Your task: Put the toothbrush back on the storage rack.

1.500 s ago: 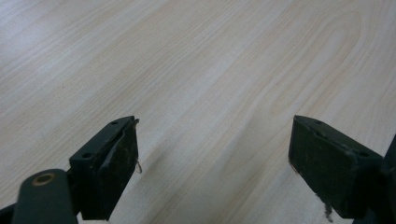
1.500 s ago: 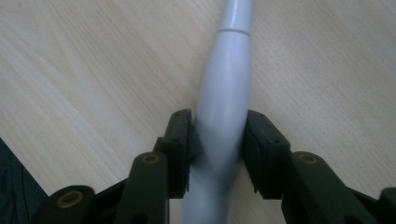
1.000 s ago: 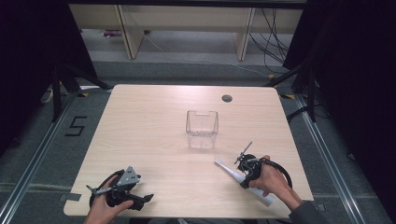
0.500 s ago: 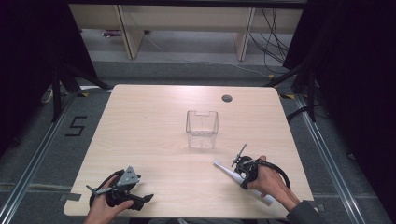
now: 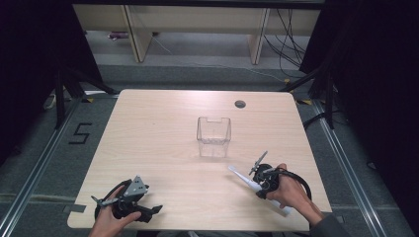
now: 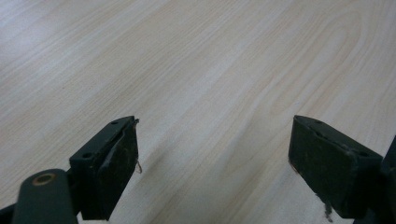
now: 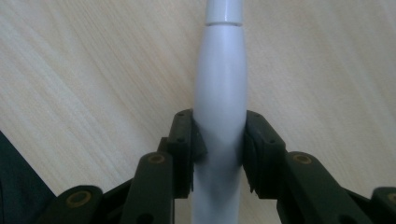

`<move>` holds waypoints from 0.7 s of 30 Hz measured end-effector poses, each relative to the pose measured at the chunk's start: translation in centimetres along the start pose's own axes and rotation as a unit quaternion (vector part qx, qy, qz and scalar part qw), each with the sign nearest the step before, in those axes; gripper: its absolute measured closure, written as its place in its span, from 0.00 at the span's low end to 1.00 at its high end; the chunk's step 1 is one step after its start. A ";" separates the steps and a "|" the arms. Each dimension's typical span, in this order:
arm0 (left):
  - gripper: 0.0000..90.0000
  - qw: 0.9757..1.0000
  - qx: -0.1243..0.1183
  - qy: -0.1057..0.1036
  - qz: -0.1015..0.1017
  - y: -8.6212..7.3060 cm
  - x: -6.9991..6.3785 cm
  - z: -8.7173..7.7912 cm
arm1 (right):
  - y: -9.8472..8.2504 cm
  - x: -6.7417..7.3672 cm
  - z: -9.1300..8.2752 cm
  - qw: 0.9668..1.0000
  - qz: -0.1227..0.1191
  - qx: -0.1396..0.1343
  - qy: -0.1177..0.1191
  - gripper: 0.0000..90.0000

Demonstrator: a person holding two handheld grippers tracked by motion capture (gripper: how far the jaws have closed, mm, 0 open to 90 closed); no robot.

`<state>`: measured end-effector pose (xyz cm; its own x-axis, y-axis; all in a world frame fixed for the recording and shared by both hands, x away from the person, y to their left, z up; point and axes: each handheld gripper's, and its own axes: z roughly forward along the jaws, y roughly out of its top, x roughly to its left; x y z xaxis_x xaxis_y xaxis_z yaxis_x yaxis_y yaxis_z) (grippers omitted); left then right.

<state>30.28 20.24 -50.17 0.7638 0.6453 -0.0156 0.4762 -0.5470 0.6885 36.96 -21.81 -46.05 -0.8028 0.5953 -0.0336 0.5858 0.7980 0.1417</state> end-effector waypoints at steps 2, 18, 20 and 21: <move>0.17 1.000 0.001 0.000 0.001 0.0 0.0 0.0 | -0.2 -0.1 -0.5 1.000 -0.002 -0.023 -0.004 0.75; 0.17 1.000 -0.005 -0.002 -0.002 0.0 0.0 0.0 | -2.3 -2.7 -4.9 0.982 0.052 -0.180 -0.006 0.75; 0.17 1.000 -0.005 -0.001 -0.003 0.0 0.0 0.0 | -2.4 -2.8 -5.2 0.979 0.062 -0.195 -0.009 0.75; 0.17 1.000 -0.006 -0.001 -0.003 0.0 0.0 0.0 | -2.4 -3.1 -5.3 0.977 0.058 -0.203 -0.006 0.75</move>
<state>30.29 20.26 -50.13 0.7614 0.6479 -0.0212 0.4762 -0.5369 0.6964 37.47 -26.07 -40.99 -0.7314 0.6819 -0.0053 0.5778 0.6238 0.5263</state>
